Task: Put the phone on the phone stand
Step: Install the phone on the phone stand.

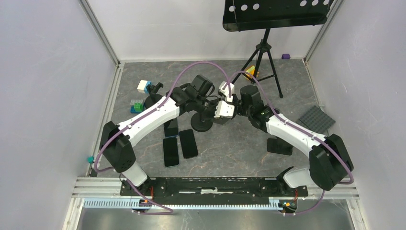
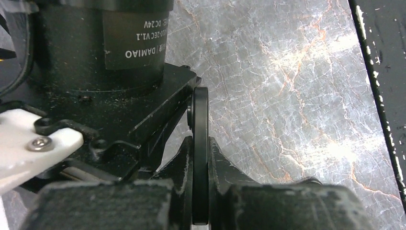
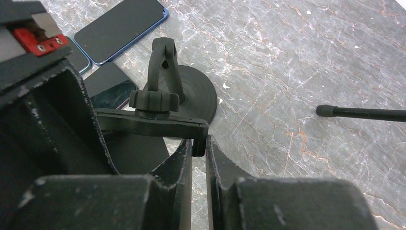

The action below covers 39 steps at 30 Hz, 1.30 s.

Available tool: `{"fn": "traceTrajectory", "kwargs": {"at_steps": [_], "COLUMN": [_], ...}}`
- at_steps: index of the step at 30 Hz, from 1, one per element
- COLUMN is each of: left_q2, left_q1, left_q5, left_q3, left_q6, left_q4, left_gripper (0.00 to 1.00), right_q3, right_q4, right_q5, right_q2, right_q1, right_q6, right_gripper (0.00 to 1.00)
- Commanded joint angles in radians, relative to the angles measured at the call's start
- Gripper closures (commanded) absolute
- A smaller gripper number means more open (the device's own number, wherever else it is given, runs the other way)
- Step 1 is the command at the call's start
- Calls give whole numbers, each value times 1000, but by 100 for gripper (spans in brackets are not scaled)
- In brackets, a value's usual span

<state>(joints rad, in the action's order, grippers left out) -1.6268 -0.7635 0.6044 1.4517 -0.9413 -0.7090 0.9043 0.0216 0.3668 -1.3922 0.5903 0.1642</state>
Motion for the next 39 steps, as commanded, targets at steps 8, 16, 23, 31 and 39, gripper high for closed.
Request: {"fn": "traceTrajectory", "kwargs": {"at_steps": [8,16,23,31,39], "left_q2": [82,191,237,270,304], "left_q1": [-3,-3,-2,3,6], "left_q5": [-235,-323,-343,-371,-441], "left_q3": [-69,-204,-244,-274,-316], "left_q6": [179,341,389,470,529], "left_q4": [216,378,420,466,512], "left_gripper": [98,98,98,98,98], "right_q3": [-67,-81,-100,-164,-198], "right_q4": [87,93,107,163,209], "right_q5": [-65,-113,-140,-170,-191], "right_q2": [73,75,80,94,73], "right_q1": [33,53,59,58,58], "right_q6": [-29,-54,-60,-79,-105], "right_gripper": [100,100,100,100,100]}}
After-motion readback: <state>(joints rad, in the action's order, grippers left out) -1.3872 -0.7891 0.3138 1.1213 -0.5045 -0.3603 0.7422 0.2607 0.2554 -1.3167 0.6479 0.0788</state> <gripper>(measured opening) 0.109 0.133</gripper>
